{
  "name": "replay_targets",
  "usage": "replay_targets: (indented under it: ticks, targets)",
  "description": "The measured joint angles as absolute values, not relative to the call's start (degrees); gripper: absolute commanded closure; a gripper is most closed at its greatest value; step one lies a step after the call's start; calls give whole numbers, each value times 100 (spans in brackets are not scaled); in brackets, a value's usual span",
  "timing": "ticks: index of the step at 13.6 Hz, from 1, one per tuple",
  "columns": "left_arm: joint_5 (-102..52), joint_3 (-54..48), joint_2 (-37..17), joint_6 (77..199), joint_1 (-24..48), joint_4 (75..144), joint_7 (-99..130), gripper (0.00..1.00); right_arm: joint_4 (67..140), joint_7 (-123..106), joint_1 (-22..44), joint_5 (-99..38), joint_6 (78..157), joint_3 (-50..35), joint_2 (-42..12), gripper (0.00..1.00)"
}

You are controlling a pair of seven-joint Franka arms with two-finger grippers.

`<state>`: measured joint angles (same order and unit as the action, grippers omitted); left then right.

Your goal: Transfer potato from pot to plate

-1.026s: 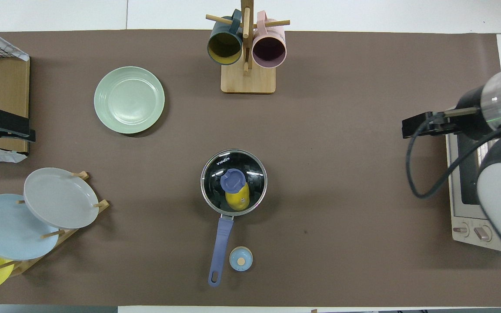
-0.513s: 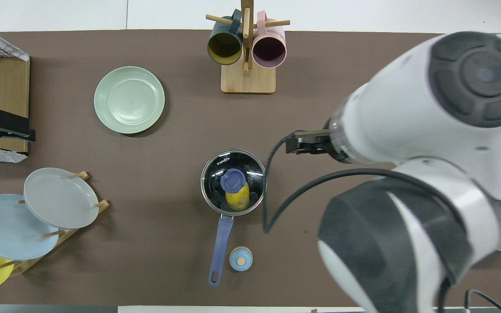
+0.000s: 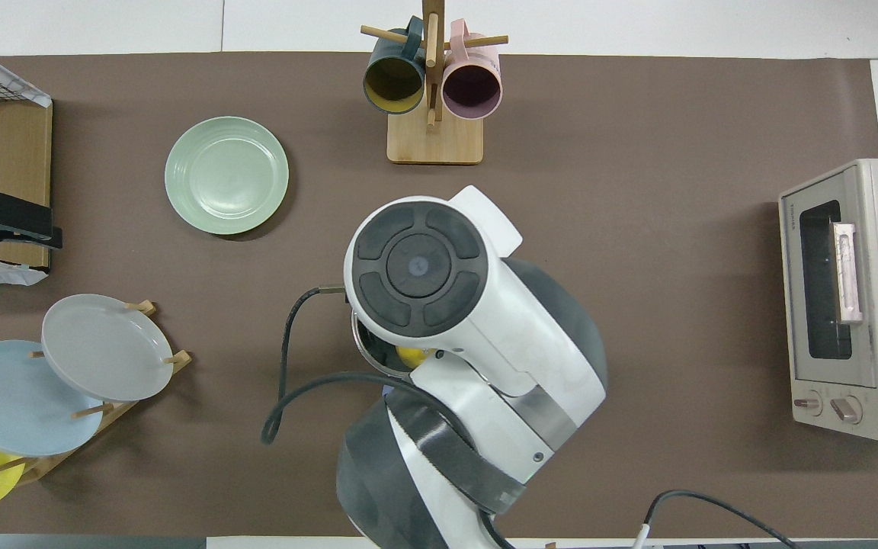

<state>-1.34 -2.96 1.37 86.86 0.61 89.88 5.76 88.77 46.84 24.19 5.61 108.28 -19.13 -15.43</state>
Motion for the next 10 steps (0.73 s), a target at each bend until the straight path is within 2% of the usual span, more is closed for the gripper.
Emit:
replay_targets:
  ticks: [3, 10]
  targets:
    - [-134, -296, 138, 8686, 60, 8988, 576, 0, 9922, 4684, 2474, 562, 11779, -1918, -1276, 0]
    - [-134, -296, 138, 8686, 58, 8988, 576, 0, 10827, 4684, 2637, 1083, 12420, -1915, -1149, 0]
